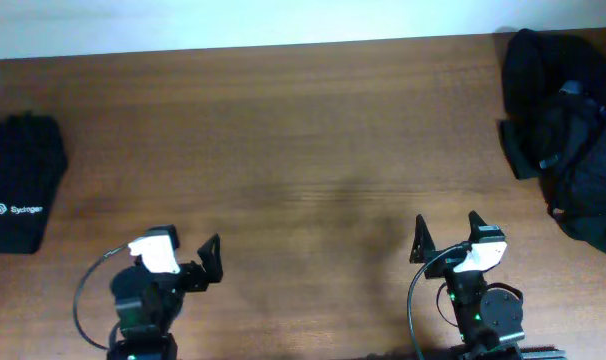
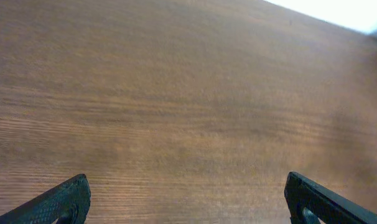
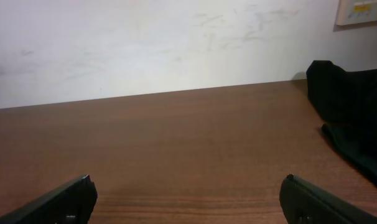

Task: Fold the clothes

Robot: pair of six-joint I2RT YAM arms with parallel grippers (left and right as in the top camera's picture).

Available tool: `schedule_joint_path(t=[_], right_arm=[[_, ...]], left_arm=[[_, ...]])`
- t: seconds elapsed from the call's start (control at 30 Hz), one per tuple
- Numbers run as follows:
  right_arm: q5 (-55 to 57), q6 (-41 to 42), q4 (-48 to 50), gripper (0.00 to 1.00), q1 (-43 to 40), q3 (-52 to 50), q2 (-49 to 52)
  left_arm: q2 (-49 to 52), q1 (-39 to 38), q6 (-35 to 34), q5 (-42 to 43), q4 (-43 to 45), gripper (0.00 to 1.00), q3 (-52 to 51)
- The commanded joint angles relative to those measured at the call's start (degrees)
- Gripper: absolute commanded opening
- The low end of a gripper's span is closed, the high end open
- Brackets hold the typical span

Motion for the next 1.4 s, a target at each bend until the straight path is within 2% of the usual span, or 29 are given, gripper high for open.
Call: schedule_joint_path(t=[0.0,0.2,0.43,0.93,1.1,1.37], right_arm=[[-0.1,-0.1,-0.5,0.99,-0.5,-0.3,-0.7],[-0.1,-0.1,-0.5,0.99,-0.5,-0.3,-0.7],[-0.1,-0.1,-0.5,0.99,-0.5,-0.3,-0.7],[-0.1,-0.1,-0.5,0.99,-0.5,-0.3,-0.7],[-0.1,-0.1,-0.5,0.99,-0.5,-0.3,-0.7],[-0.1,-0.1,-0.5,0.98,-0.5,-0.3,-0.7]], left_arm=[[-2.0,-3.1,0.3,-6.2,0.5,0.99,-1.2],[-7.9,-4.7,0.3,-7.2,0.9,0.99,-5.3],[-12.0,-5.0,0.3,-7.3,-1.8,0.99,-5.4],[-28.8,-13.4,0.6,-15.3,-3.8,0.99,-5.5],[-33.4,-15.9,5.4,-15.6,-3.8,0.99,-5.4],[-33.4,-17.4,15.0,-16.2,-3.8,0.99,-5.4]])
